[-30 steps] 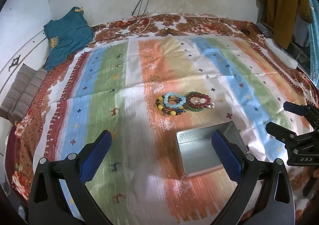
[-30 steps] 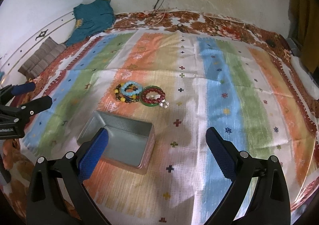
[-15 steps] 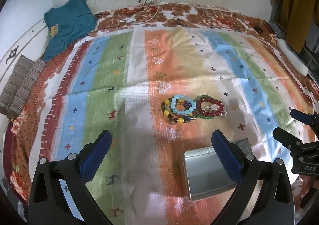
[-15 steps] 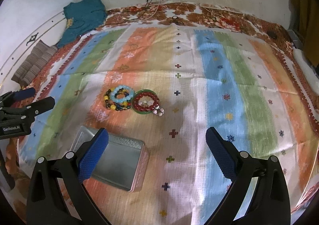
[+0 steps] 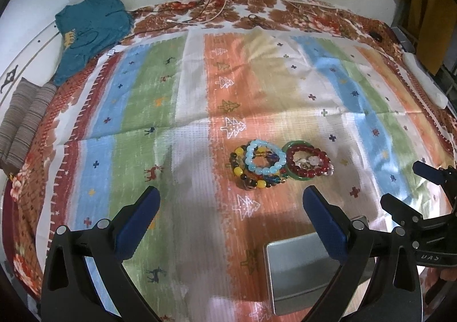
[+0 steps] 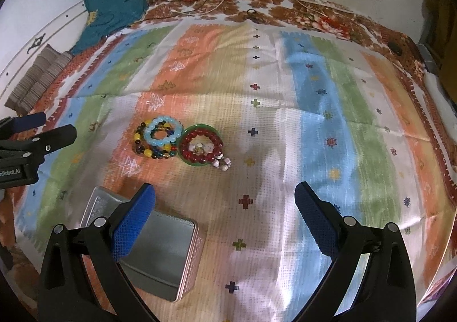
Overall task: Organize jewelry
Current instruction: 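Move both tools toward the cluster of bracelets beside the silver tin, then grasp the light blue beaded bracelet with left tool while right tool grasps red beaded bracelet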
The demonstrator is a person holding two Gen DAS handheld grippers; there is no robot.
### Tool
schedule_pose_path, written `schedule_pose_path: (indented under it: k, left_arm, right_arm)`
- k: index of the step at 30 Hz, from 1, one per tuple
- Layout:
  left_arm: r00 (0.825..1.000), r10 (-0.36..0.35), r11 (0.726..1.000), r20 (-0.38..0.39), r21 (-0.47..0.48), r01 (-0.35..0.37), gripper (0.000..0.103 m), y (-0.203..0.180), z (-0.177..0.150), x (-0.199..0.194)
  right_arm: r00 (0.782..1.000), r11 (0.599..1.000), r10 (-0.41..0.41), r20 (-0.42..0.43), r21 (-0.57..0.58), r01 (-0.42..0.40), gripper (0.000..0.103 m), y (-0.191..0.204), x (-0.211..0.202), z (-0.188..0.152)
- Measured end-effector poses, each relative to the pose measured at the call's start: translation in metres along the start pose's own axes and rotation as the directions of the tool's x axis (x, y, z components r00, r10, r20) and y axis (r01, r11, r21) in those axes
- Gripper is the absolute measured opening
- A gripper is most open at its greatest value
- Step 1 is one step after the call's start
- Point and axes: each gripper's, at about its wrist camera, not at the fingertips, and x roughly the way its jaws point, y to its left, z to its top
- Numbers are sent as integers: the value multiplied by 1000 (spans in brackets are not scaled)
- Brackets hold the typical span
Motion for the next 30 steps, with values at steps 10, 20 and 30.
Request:
schedule_pose_path:
  k: [10,20,30]
  left_arm:
    - [999,-2,1000,-36,-6,2,97,-1,14,27]
    - [998,-9,1000,-66,8,10,86,-8,26,49]
    - [990,-9,1000,-137,26,13,76,-11,35,85]
  right_arm:
    - [999,1000,-17,-42,3,17,99,-3,26,10]
    - [997,1000,-12,-72,9,12,99,-3,50,22]
    - [992,1000,-21,-123,-5,20,99,-4,78,25]
